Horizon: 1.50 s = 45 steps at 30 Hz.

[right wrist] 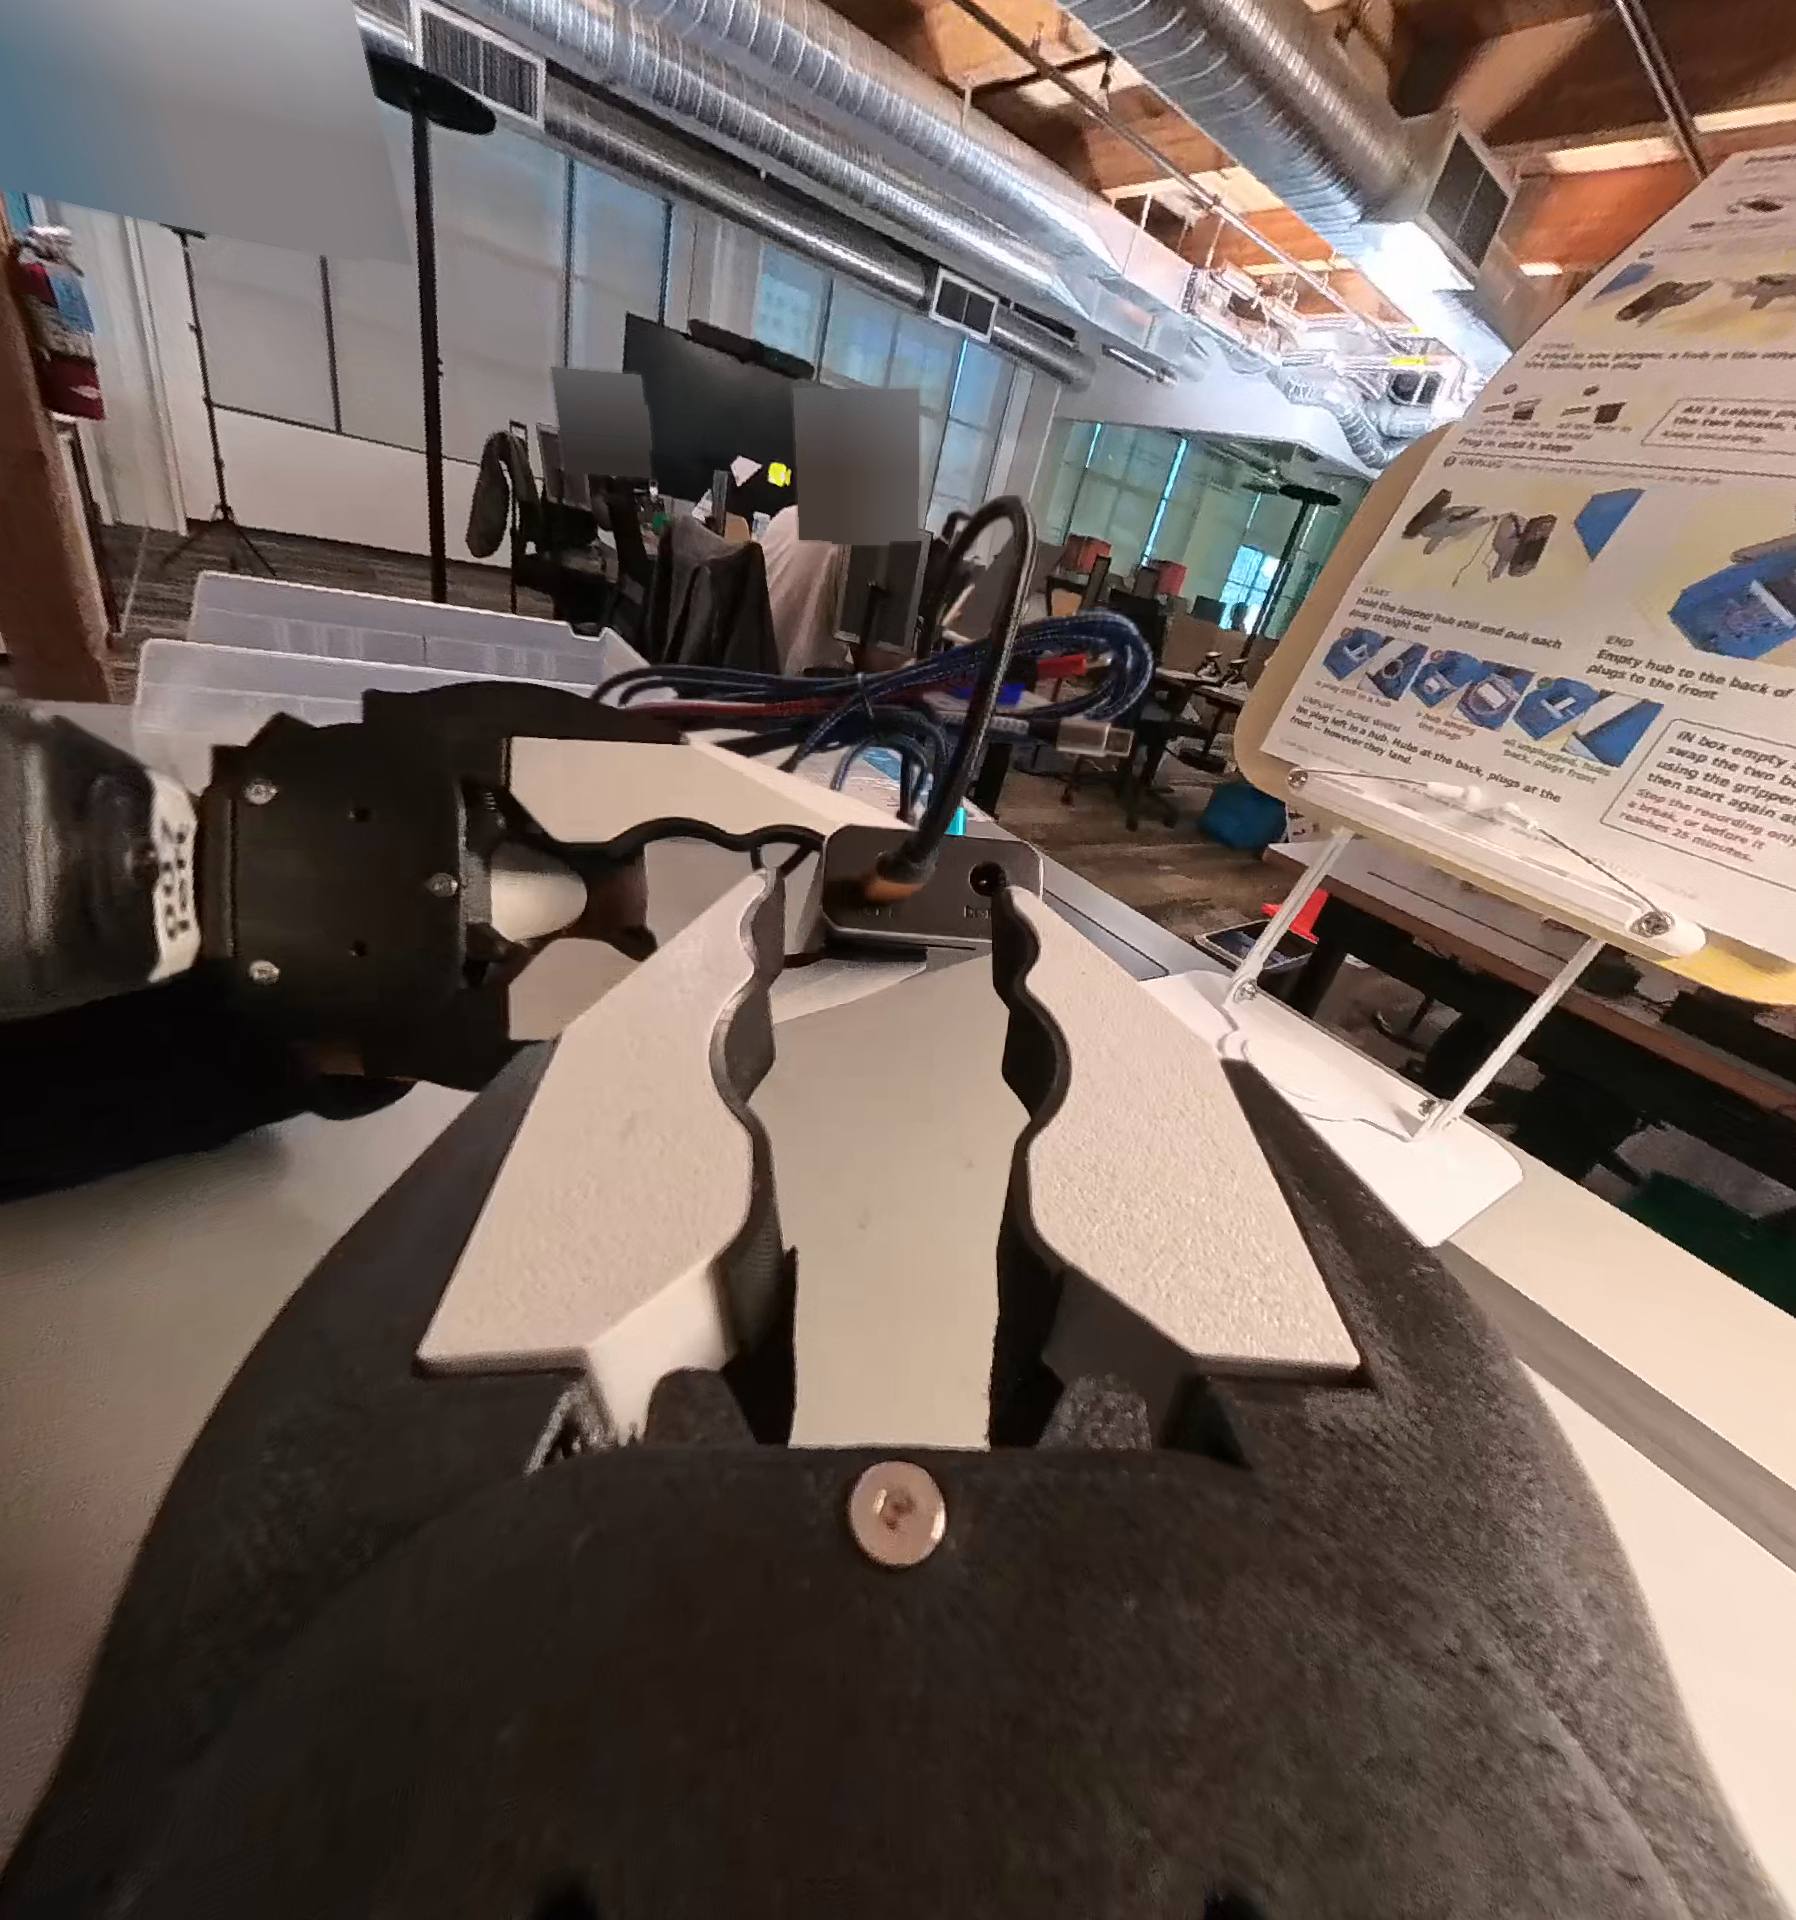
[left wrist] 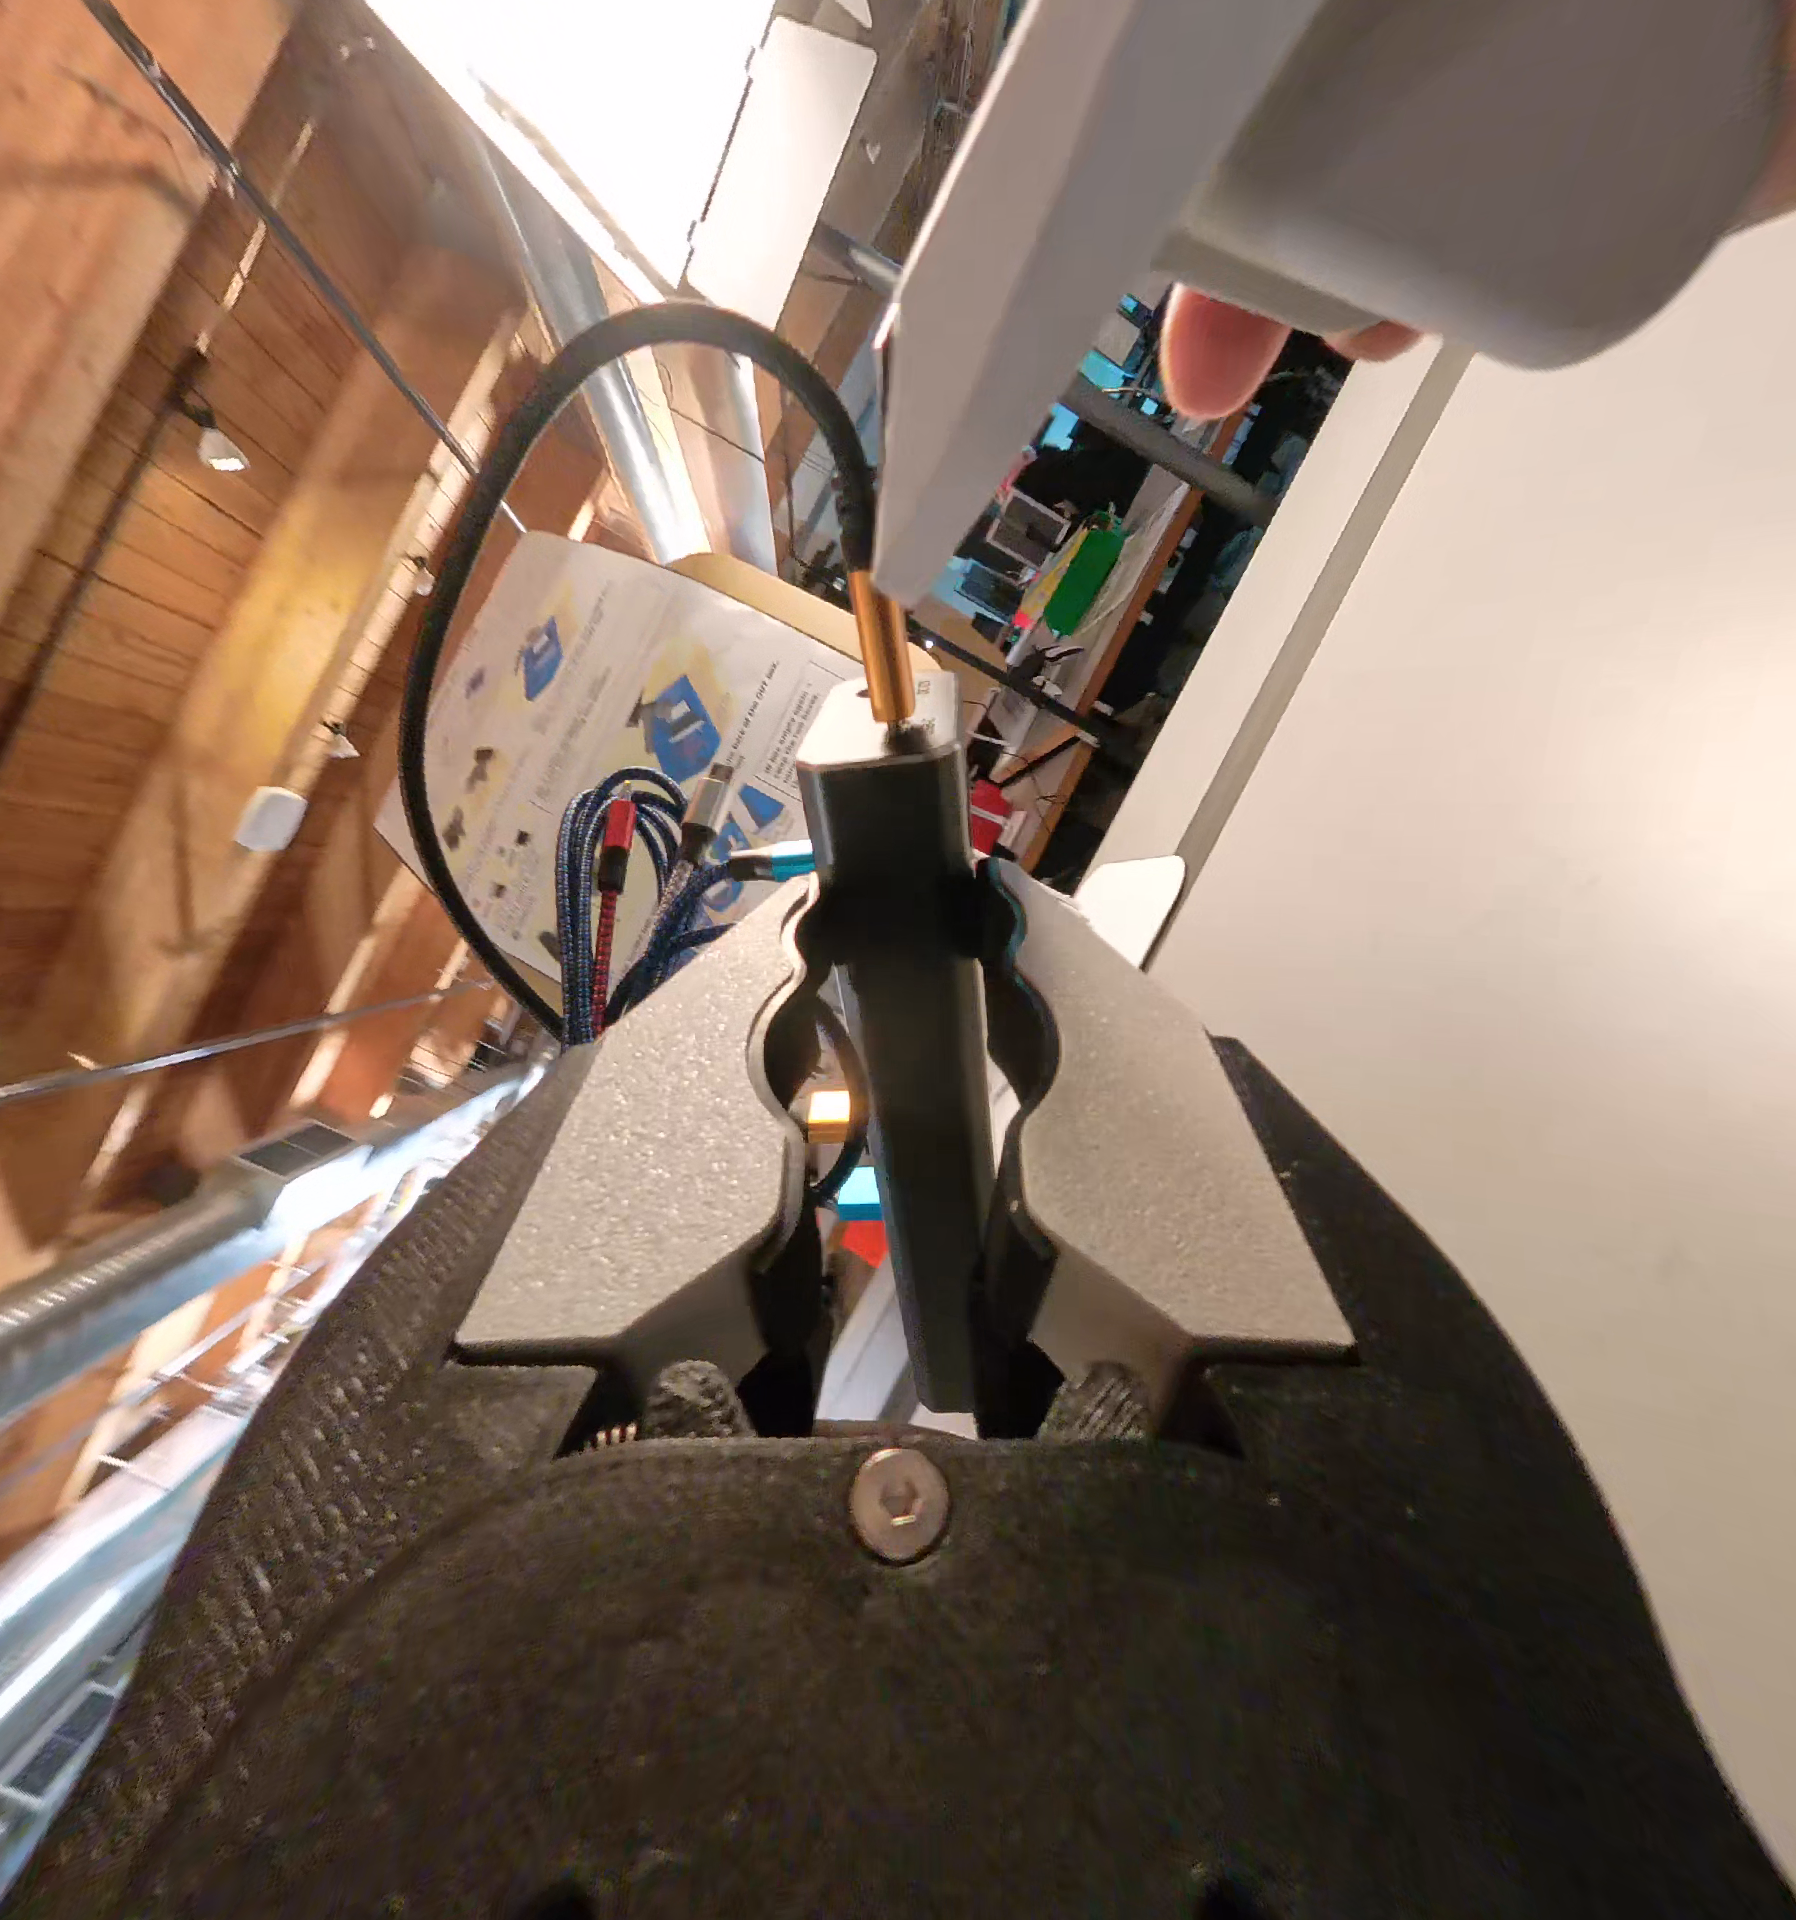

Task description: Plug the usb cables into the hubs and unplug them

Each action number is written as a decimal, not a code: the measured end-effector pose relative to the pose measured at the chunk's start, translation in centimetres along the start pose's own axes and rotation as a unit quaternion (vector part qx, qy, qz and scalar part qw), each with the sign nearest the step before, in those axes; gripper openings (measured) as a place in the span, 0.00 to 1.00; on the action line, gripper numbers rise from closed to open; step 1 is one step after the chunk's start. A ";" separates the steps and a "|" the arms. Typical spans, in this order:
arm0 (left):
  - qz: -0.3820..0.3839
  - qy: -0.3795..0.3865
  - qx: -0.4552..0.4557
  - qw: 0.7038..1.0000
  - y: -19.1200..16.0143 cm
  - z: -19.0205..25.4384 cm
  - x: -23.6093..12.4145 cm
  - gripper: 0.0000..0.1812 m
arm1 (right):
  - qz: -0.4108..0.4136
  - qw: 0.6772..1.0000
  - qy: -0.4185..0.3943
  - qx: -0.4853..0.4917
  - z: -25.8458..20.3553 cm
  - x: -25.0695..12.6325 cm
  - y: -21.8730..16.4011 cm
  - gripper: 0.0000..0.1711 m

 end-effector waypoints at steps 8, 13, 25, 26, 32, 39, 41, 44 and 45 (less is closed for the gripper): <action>0.021 -0.016 0.070 0.997 0.5 1.3 0.2 0.16 | 0.002 0.999 -0.005 -0.045 0.0 -0.8 -1.0 0.09; 0.018 -0.020 0.076 0.997 0.2 1.6 0.4 0.16 | -0.019 0.998 -0.002 -0.054 0.0 -0.9 -2.1 0.09; 0.021 -0.031 0.082 0.996 0.0 2.2 0.5 0.17 | -0.016 0.999 -0.014 -0.045 -0.2 -0.8 -2.4 0.07; 0.019 -0.031 0.082 0.996 0.0 2.2 0.5 0.16 | -0.013 0.999 -0.020 -0.045 -0.2 -0.8 -2.4 0.07; 0.023 -0.046 0.092 0.994 0.2 2.3 0.2 0.16 | -0.022 0.999 -0.003 -0.033 -0.5 -0.9 -2.5 0.07; 0.016 -0.080 0.078 0.994 0.1 3.1 0.2 0.15 | -0.044 0.998 0.031 0.009 -0.1 -1.1 -3.4 0.07; 0.024 -0.079 0.079 0.993 0.4 3.0 0.1 0.15 | -0.036 0.998 0.044 0.038 0.0 -1.2 -3.2 0.07; 0.026 -0.078 0.082 0.993 0.9 2.9 0.1 0.14 | -0.028 0.995 0.061 0.068 0.3 -1.4 -3.1 0.07; 0.021 -0.080 0.082 0.993 0.8 3.0 0.1 0.14 | -0.032 0.997 0.057 0.052 0.3 -1.4 -3.2 0.07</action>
Point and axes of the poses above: each gripper's, where its closed fingertips meet, x out along the fingers, y out of its top, z = x × y across the jaws, the point moved 5 cm from there along -x, back along the fingers, and after that the axes turned 15 degrees about z, right-handed, at the moved point
